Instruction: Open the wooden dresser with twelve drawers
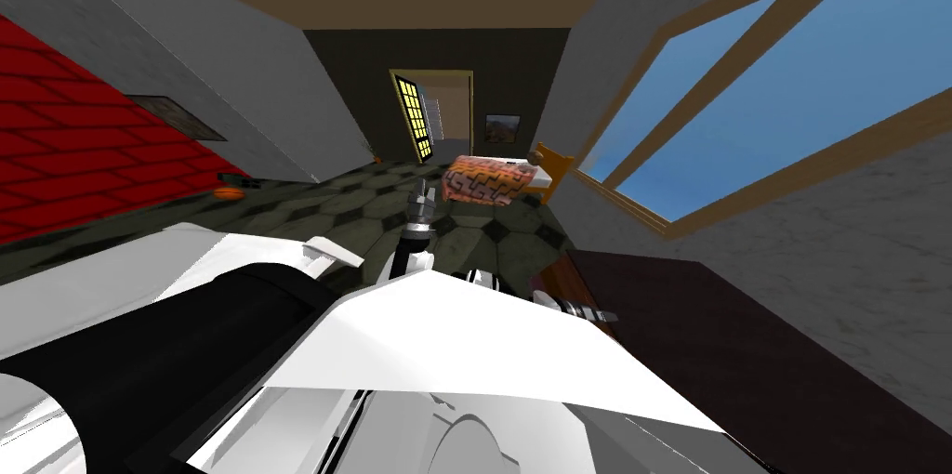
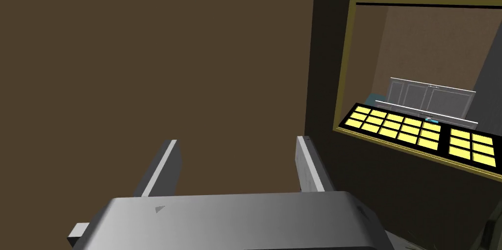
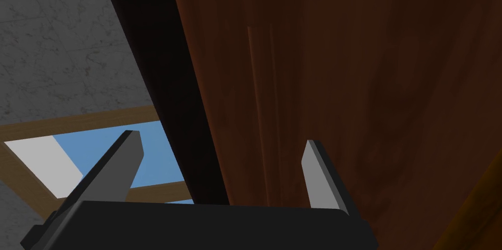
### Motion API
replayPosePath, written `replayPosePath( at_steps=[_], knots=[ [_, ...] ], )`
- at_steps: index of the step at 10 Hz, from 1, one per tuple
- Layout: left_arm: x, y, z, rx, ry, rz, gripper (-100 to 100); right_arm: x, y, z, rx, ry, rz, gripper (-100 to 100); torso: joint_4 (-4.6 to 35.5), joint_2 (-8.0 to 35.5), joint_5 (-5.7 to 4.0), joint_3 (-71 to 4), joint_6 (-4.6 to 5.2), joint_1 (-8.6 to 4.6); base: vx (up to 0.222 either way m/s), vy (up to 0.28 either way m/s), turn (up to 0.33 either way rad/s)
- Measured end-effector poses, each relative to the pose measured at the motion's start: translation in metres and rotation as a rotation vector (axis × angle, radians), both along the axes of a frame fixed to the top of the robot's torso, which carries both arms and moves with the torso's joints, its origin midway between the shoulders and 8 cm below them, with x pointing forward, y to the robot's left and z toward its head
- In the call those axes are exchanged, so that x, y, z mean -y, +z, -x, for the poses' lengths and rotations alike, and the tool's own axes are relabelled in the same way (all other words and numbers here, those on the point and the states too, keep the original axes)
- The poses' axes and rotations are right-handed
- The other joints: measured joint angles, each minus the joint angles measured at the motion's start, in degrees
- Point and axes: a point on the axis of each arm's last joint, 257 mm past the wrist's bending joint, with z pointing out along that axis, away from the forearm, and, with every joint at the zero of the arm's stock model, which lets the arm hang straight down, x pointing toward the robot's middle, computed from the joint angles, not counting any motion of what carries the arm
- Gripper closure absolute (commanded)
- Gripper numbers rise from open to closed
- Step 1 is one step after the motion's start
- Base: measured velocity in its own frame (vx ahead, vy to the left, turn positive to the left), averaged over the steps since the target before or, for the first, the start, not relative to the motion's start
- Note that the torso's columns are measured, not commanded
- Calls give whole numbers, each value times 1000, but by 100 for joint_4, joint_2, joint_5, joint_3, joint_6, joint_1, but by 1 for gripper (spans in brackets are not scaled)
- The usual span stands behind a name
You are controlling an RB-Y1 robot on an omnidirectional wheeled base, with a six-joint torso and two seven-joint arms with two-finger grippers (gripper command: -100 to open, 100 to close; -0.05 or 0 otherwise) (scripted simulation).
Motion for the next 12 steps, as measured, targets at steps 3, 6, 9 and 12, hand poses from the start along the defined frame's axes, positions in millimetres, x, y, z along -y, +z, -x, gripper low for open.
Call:
replayPosePath(
  at_steps=[3, 6, 9, 12],
  knots=[
    [0, 0, 0, 0, 0, 0, 0, 9, 4, 16, -1, -80, 6, -100, 0, 23, -6, 12, 3, 14, -80, -12, 276],
    [0, 0, 0, -1, 1, 0, 0, 8, 2, 18, 3, -84, -4, 100, -8, -17, 5, -18, 18, 19, 44, 5, -218],
    [0, 0, 0, -1, 0, 0, 0, -2, -3, 2, 4, 1, -19, 100, -1, 13, -8, 9, 13, -14, 144, 52, -368],
    [0, 0, 0, 0, 0, 0, 0, -12, -4, -15, 7, 86, -25, 100, 6, 30, -14, 22, 7, -42, 80, 21, -287]
  ],
)
